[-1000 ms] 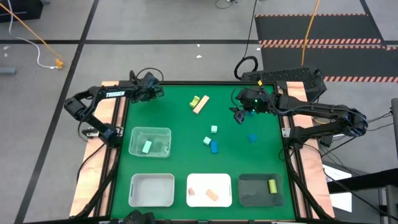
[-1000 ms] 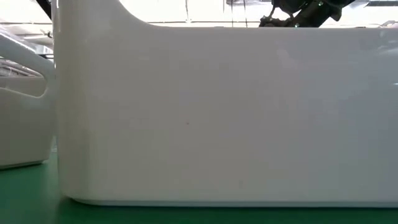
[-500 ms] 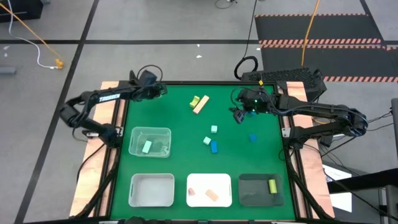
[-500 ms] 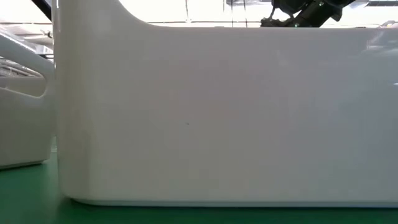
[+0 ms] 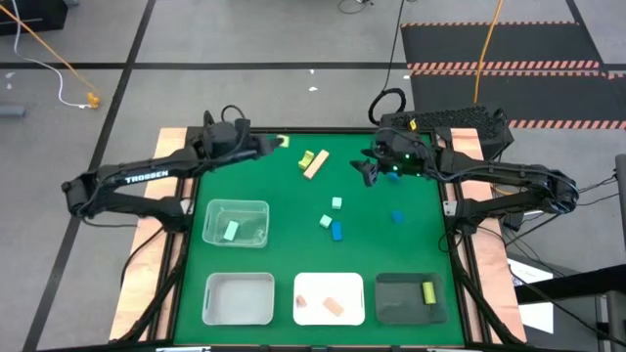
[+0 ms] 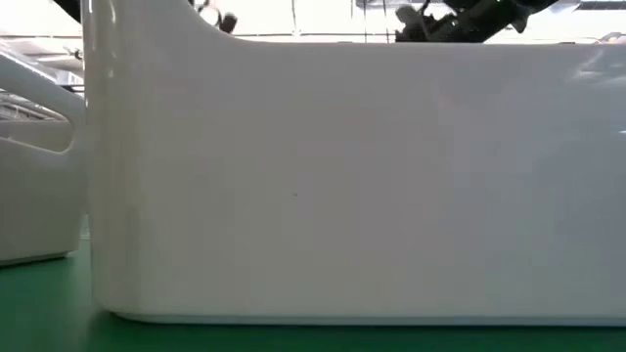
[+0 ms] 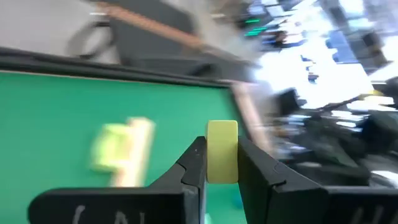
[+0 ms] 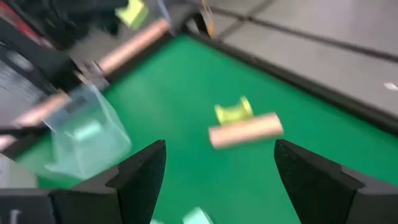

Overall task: Sort & place blocks by color
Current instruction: Put the left green block into the black bin

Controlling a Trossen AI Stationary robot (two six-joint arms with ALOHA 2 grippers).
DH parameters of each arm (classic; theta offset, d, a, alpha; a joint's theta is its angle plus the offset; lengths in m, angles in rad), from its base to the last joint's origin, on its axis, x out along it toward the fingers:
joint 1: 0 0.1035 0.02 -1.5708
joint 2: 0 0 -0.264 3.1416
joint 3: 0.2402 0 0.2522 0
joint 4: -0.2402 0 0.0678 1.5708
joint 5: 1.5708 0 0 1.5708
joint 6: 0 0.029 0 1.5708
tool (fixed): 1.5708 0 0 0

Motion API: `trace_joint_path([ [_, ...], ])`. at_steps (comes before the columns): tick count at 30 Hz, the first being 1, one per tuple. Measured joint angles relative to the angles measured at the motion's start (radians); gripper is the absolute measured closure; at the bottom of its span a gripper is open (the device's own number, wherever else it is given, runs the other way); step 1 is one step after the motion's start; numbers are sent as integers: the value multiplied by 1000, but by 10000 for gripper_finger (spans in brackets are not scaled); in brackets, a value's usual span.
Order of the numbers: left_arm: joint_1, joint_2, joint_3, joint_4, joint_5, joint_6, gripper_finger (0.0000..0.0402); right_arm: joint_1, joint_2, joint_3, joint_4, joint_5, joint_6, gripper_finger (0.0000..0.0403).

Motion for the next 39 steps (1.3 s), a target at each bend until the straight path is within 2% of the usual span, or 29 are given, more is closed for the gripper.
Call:
trace_joint_path([
  [4, -111, 1, 0, 155, -2, -49, 344, 18, 0, 0, 170, 0, -94, 115],
  [11, -263, 12, -1, 282, -102, -102, 344, 94, 10, 0, 352, -2, -553, 115],
  [14, -314, 29, 0, 345, -147, -114, 344, 135, 32, 0, 423, -2, -658, 115],
  [21, -418, 111, 0, 546, -212, -113, 344, 217, 143, 0, 664, -3, -755, 115],
  [27, -461, 182, 0, 678, -232, -123, 344, 267, 247, 0, 828, -3, -808, 115],
  [39, -502, 214, 8, 673, -241, -179, 344, 286, 348, 0, 1045, 4, -815, 116],
])
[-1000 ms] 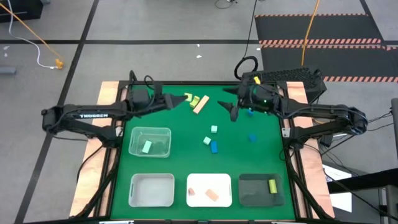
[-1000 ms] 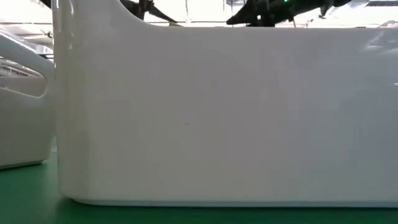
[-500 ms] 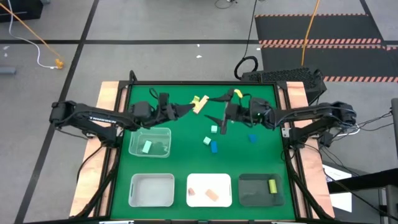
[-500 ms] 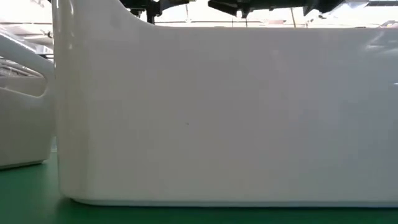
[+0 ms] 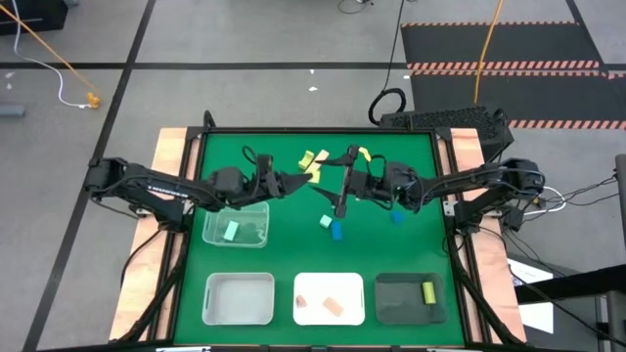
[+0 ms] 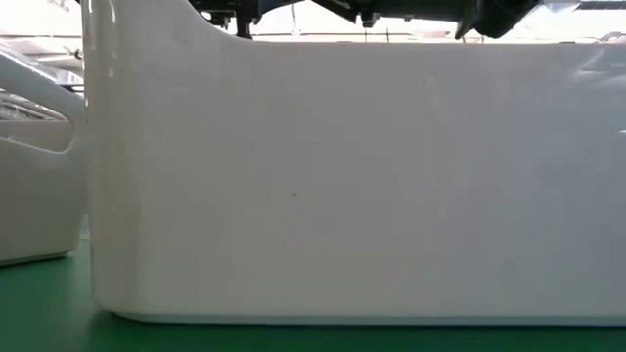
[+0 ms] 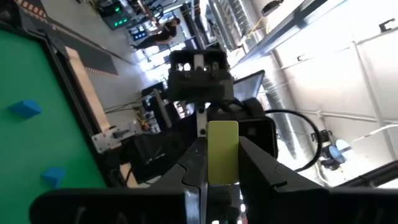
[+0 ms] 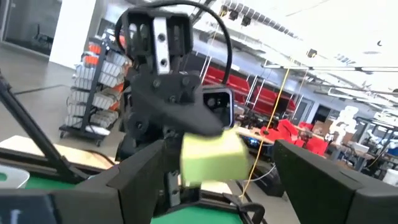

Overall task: Sort & place blocks by color
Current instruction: Put the left green block into the black bin

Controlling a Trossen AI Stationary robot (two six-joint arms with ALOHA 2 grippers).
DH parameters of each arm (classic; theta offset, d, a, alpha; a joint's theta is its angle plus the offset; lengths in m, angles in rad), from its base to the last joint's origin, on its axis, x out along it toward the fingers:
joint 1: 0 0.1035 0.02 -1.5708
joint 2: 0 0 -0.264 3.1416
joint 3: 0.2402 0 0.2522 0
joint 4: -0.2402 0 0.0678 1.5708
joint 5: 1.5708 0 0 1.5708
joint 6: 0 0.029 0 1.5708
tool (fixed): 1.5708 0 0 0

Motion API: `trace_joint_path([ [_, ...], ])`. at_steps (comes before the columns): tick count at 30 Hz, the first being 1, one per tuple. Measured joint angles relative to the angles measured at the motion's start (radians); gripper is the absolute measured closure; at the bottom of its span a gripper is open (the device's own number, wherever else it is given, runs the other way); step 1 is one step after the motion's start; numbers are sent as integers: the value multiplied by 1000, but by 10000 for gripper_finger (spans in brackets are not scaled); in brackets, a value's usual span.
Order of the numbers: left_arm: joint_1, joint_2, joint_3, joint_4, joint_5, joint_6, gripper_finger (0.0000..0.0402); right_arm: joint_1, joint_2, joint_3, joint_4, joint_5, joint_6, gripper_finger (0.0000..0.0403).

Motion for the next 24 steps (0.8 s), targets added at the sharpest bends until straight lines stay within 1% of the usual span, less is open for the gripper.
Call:
trace_joint_path([
  [4, -2, 0, 0, -4, 0, 0, 344, 0, 4, 0, 9, 1, 1, 130],
  [8, -2, 0, 0, -5, 0, 0, 344, 5, 4, 0, 8, 0, 2, 162],
  [11, -2, 0, 0, -4, 0, -1, 344, 7, 4, 0, 2, -1, 2, 200],
  [16, -1, 0, 0, -5, -2, -5, 344, 6, 3, 0, -14, -2, 2, 277],
  [17, -1, 0, 0, -5, -2, -5, 344, 6, 3, 0, -17, -2, 1, 286],
  [22, -1, 0, 0, -7, -3, -4, 344, 6, 2, 0, -29, -2, 39, 287],
  [24, -1, 0, 0, -8, -3, 1, 334, 9, 2, 0, -31, -2, 53, 287],
])
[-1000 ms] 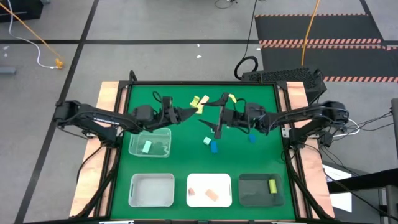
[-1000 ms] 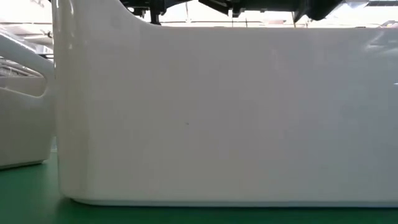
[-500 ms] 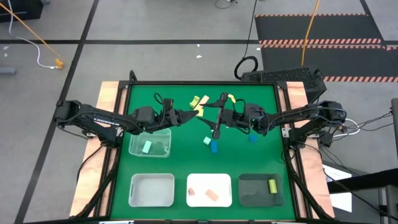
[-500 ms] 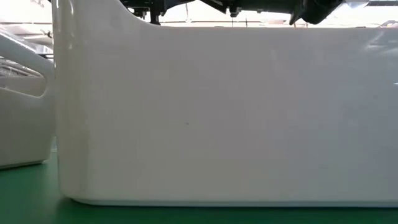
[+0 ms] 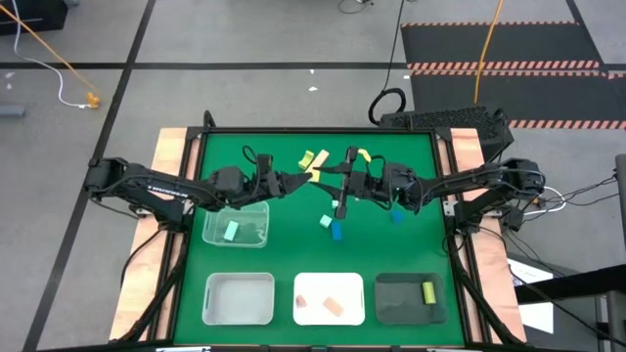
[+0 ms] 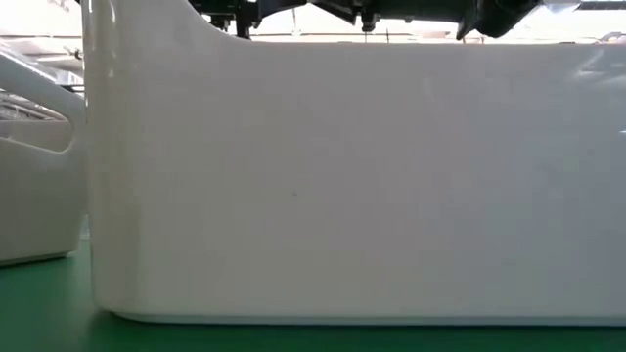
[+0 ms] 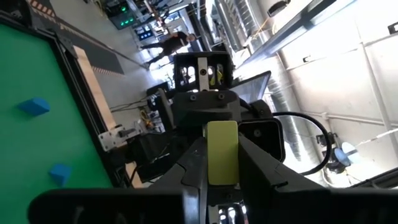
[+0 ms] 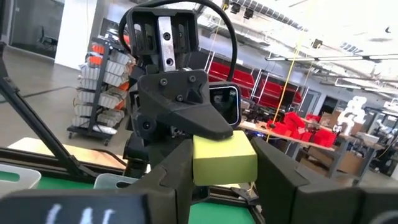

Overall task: Sort & place blocks by color
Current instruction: Put the left green block into the black bin

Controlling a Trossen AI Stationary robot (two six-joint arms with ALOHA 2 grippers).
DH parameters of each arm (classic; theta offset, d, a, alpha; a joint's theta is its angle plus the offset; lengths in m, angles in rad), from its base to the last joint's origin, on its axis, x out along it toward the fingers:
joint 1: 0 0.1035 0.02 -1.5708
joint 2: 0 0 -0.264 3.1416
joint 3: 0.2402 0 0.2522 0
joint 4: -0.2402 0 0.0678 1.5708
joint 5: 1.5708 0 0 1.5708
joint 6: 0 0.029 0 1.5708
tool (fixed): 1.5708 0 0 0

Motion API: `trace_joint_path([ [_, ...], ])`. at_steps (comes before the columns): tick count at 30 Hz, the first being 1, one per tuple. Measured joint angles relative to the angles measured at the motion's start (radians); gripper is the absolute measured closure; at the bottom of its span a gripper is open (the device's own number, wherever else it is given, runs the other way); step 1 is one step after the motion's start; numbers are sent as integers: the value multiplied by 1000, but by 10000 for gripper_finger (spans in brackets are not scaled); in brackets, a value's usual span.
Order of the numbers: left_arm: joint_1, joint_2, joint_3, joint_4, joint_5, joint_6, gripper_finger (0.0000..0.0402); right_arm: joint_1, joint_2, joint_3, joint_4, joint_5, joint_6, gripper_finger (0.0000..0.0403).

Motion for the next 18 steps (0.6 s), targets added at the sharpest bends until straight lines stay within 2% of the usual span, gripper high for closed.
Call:
trace_joint_path([
  [5, 5, 0, 0, 2, 20, 46, 258, 19, -57, 0, -122, 3, 58, 287],
  [10, 29, 0, 0, -2, 55, 107, 198, 34, -185, 0, -413, 52, 167, 287],
  [14, 52, 0, 0, -37, 141, 228, 173, 42, -297, 1, -709, 42, 356, 287],
  [18, 59, -1, 0, -171, 163, 373, 170, 49, -393, 0, -1003, -77, 581, 287],
])
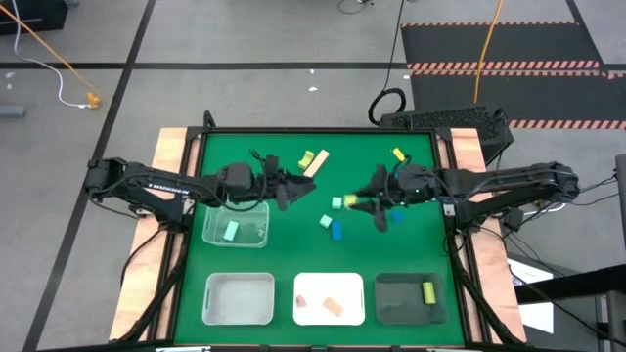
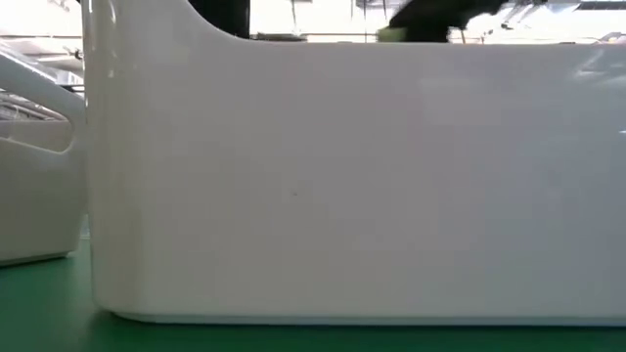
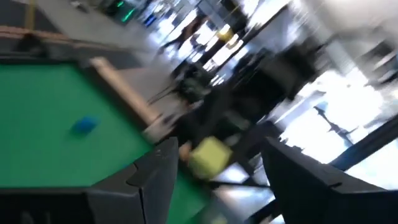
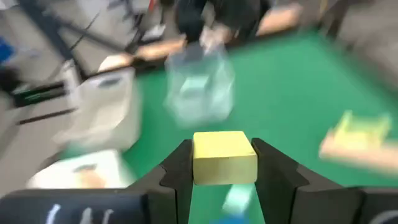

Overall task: Sort & place blocks by color
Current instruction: Put the left green block into the black bin

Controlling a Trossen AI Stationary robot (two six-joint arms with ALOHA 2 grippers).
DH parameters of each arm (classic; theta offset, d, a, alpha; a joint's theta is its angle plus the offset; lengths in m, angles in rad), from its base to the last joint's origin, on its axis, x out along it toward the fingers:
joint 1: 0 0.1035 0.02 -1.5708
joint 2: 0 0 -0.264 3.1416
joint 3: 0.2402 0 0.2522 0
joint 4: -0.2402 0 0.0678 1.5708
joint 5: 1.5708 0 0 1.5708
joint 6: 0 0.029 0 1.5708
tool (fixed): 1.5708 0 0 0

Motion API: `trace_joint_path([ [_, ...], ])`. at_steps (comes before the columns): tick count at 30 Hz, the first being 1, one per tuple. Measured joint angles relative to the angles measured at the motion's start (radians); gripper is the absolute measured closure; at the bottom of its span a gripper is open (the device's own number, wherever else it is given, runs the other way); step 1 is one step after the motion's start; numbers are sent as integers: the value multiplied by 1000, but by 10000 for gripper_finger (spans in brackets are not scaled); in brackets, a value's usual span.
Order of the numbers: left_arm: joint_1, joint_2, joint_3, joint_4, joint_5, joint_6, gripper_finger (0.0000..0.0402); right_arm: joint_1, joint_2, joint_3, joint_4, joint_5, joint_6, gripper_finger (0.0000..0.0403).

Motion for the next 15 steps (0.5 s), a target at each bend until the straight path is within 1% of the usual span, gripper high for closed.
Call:
trace_joint_path([
  [2, 0, 0, 0, -92, 0, 35, 174, 7, -40, 0, -135, -91, 119, 287],
  [5, 4, 0, 0, -233, -26, 61, 182, 34, -83, 0, -313, -291, 250, 287],
  [7, 12, 0, 0, -314, -56, 61, 187, 73, -99, 0, -414, -412, 315, 287],
  [8, 16, 0, 0, -350, -62, 58, 189, 101, -102, 0, -450, -450, 346, 287],
  [11, 24, 0, 0, -434, -56, 41, 192, 201, -101, 0, -526, -498, 437, 286],
  [15, 15, 0, 0, -491, -52, 27, 187, 332, -76, 0, -536, -501, 519, 285],
])
